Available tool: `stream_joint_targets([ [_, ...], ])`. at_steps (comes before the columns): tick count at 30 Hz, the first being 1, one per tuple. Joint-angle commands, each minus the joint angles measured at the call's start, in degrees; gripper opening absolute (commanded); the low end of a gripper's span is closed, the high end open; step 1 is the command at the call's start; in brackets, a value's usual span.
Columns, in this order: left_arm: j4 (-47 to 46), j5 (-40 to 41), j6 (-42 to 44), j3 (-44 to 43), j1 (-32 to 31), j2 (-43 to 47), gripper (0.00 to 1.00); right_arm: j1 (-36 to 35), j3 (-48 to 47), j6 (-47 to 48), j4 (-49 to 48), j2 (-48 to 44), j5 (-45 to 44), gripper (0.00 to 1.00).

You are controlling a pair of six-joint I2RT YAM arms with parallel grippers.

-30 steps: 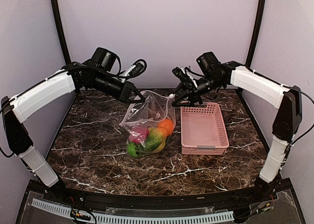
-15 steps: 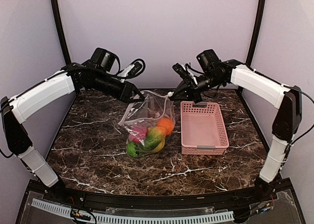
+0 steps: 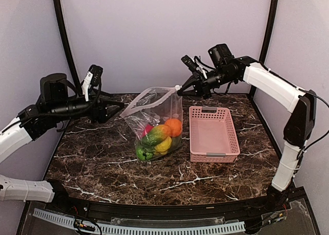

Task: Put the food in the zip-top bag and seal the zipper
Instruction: Pass from the left arm to the right, then adjust the zipper food storage bag at the center of the board.

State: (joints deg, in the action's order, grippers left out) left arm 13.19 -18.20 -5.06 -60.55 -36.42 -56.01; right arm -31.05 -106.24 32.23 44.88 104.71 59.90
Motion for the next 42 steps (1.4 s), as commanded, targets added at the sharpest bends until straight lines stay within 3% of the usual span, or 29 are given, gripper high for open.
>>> stream_joint_targets([
  [1,-5.7,-1.3,-4.5,12.0,-0.1,4.6,0.75,0.5,-1.5,-2.5,-0.9,0.9,-1.1,0.00],
  [5,-12.3,2.3,-9.0,21.3,-0.1,9.6,0.75,0.6,-0.8,-2.5,-0.9,0.4,-1.4,0.00],
  [11,-29.8,7.5,-15.6,30.6,-0.1,8.5,0.68,0.9,-0.9,-2.4,-0.5,0.3,-1.3,0.00],
  [16,-38.6,6.8,-17.1,32.8,0.4,3.2,0.66,1.0,-0.9,-2.6,-0.1,0.4,-1.0,0.00],
  [25,-60.3,-0.1,-26.2,37.3,5.7,-5.2,0.48,1.0,-1.2,-3.2,-0.2,0.5,-0.5,0.00],
  [33,-69.1,-9.0,-27.6,35.7,6.5,-11.9,0.37,1.1,-1.5,-3.6,-0.3,0.8,-0.6,0.00],
  [42,-70.4,-15.3,-28.9,32.5,6.5,-16.8,0.15,1.2,-1.6,-3.8,-0.4,0.9,-0.7,0.00],
])
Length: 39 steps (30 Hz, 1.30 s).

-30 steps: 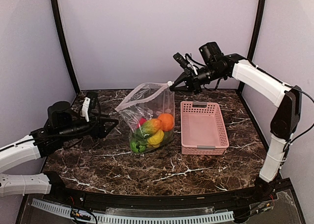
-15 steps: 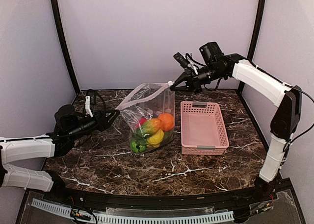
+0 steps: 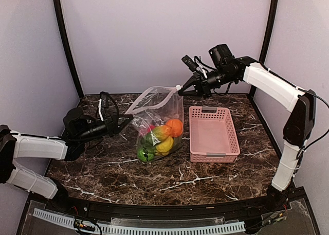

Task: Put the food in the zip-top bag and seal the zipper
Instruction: Adjust the zipper food storage bag at the center of the board.

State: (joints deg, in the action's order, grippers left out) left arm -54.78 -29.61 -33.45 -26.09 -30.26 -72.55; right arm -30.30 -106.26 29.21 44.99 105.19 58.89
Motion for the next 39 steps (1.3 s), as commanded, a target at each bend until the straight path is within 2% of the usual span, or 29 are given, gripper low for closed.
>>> stream_joint_targets([
  [1,-1.9,-3.9,-0.4,-2.4,0.4,-0.1,0.14,0.6,-1.6,-0.8,-0.5,0.5,0.3,0.00],
  [5,5.4,-3.5,3.0,-5.1,1.2,2.9,0.05,1.4,-2.7,-1.6,-0.1,0.5,0.7,0.00],
  [7,15.0,-2.7,8.1,-8.7,1.5,6.3,0.03,2.2,-3.9,-1.8,0.8,0.4,0.7,0.00],
  [9,29.4,-0.9,14.2,-12.7,1.5,10.8,0.01,3.4,-4.7,-2.5,1.1,0.2,0.6,0.00],
  [13,42.2,2.2,22.0,-18.4,1.6,14.1,0.01,4.7,-5.4,-3.1,1.9,-0.5,0.7,0.00],
  [20,49.2,0.0,24.3,-23.5,1.6,10.8,0.01,3.9,-3.2,-3.1,1.7,-2.8,3.8,0.00],
  [24,51.8,0.9,26.0,-23.4,1.6,11.0,0.01,3.1,-1.3,-3.5,0.7,-3.9,4.5,0.00],
  [25,53.0,1.5,26.9,-23.5,1.6,11.5,0.03,2.7,-1.0,-3.4,0.8,-4.1,4.3,0.00],
  [30,59.0,7.1,30.4,-27.5,1.6,13.4,0.38,0.5,-2.2,-2.7,2.6,-3.7,3.2,0.00],
  [32,61.8,8.9,30.6,-31.5,1.1,12.9,0.46,-0.3,-3.4,-2.4,3.9,-3.4,2.5,0.00],
  [36,67.8,12.7,35.9,-42.2,-3.7,9.4,0.52,-1.5,-5.4,-2.7,5.8,-3.1,1.3,0.00],
  [39,68.0,11.4,37.8,-48.7,-6.6,6.3,0.53,-2.0,-5.9,-2.9,6.4,-3.3,0.8,0.00],
])
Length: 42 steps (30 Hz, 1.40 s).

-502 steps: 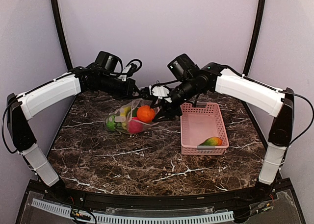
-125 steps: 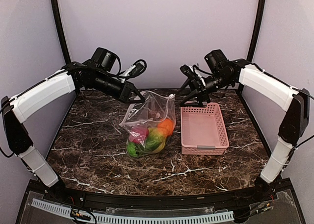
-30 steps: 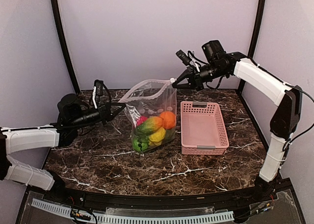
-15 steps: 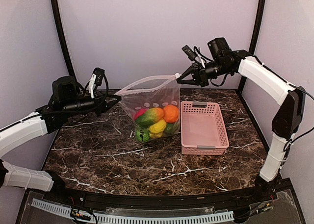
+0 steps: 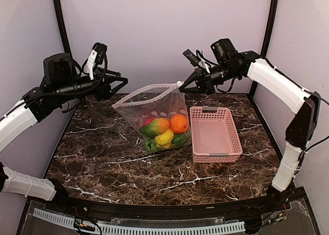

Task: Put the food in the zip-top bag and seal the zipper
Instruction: Adjust the zipper food storage bag at the center of the board, then hold the zipper from the zipper food storage bag.

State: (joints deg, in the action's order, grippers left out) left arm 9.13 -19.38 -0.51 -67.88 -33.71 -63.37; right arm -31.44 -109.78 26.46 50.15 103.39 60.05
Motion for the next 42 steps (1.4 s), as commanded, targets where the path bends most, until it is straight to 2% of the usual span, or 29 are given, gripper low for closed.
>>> stream_joint_targets([
  [1,3.6,-0.4,4.9,-8.0,-3.5,-4.7,0.53,-1.0,-2.4,-0.2,1.4,-1.6,-0.5,0.00],
  [8,-1.3,-7.6,4.9,-16.0,-7.8,-15.0,0.53,-2.0,-2.6,-0.4,1.7,-2.2,-1.6,0.00],
  [15,-3.2,-6.5,7.1,-21.6,-12.2,-23.7,0.53,-2.6,-3.0,-0.6,1.7,-2.0,-1.9,0.00],
  [20,-2.1,-4.9,8.6,-23.9,-12.6,-26.7,0.46,-3.0,-2.9,-0.2,1.9,-2.0,-2.6,0.00],
  [23,-0.4,-5.5,9.4,-25.5,-12.7,-28.0,0.36,-3.2,-2.7,0.1,2.0,-2.3,-3.2,0.00],
  [27,2.0,-7.6,9.5,-26.8,-12.7,-29.3,0.29,-3.4,-2.5,0.4,1.9,-2.6,-3.7,0.00],
  [30,4.3,-9.2,9.9,-27.7,-12.7,-30.3,0.27,-3.5,-2.6,0.5,2.0,-2.7,-4.0,0.00],
  [35,6.5,-12.8,9.9,-29.4,-12.7,-31.8,0.33,-3.5,-2.6,0.7,1.9,-2.9,-4.3,0.00],
  [40,7.7,-12.5,10.0,-30.8,-12.7,-33.0,0.17,-3.4,-2.5,0.9,2.0,-2.9,-4.7,0.00],
  [42,7.7,-12.5,10.0,-30.9,-12.7,-33.2,0.14,-3.5,-2.3,1.0,1.9,-2.9,-4.7,0.00],
])
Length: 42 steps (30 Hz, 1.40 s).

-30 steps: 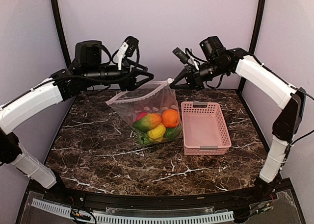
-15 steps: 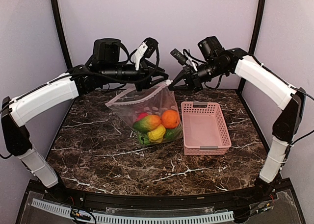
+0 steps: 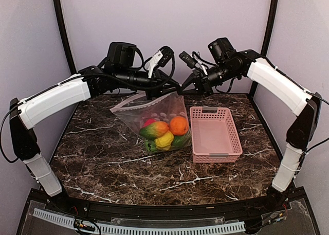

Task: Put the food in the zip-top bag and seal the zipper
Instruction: Hold the zipper from the zipper food storage bag, then zip the zipper of the food storage bag.

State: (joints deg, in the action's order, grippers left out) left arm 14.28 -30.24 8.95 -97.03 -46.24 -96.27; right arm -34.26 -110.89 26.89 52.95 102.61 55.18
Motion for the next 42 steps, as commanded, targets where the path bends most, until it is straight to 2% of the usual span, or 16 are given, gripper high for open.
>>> stream_joint_targets([
  [1,2.6,-1.5,0.6,-1.8,-0.2,-0.3,0.14,-0.7,-1.2,0.5,-0.9,-2.0,0.2,0.00],
  [15,6.2,3.0,2.0,-0.7,-0.2,1.8,0.01,-0.6,0.2,2.0,-1.5,-3.1,-0.8,0.00],
  [23,10.1,7.2,4.2,0.0,0.2,4.3,0.01,1.6,1.0,2.3,-2.5,-4.5,0.0,0.00],
  [42,11.7,9.9,3.3,8.7,3.3,12.8,0.01,7.8,4.2,0.7,-6.0,-5.8,1.5,0.00],
])
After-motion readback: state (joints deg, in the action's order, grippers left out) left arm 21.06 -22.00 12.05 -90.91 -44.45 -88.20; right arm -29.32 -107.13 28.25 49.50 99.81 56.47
